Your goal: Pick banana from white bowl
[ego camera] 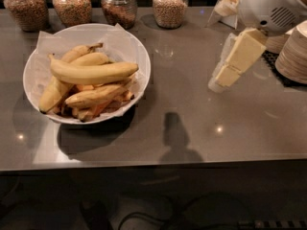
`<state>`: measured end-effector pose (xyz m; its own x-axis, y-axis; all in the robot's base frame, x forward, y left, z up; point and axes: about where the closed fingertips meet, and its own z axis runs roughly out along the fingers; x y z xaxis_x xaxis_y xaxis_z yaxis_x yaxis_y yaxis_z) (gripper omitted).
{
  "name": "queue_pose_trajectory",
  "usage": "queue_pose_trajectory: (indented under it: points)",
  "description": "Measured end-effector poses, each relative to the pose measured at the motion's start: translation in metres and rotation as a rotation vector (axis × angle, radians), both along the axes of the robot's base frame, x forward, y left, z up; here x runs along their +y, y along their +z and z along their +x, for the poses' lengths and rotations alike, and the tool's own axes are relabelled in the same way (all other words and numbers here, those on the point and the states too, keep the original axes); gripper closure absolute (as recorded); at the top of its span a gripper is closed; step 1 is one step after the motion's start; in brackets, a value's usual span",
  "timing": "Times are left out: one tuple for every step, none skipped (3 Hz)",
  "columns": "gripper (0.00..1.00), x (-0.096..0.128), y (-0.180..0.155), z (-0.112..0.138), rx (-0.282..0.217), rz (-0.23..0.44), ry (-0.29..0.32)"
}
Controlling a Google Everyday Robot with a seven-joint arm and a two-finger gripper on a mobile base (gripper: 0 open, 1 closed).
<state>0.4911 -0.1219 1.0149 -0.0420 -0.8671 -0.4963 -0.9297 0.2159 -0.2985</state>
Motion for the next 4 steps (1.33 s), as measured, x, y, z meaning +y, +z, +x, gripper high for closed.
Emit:
queue_pose_trajectory:
  points:
    - [0.0, 0.045, 0.017, 0.017, -0.032, 0.066, 0.078]
    - [0.0, 0.092, 0.026, 0.034, -0.042, 0.11, 0.15]
    - [0.0, 0.092, 0.026, 0.034, -0.042, 0.11, 0.15]
    - [0.0, 0.1, 0.026, 0.036, -0.062, 0.119, 0.159]
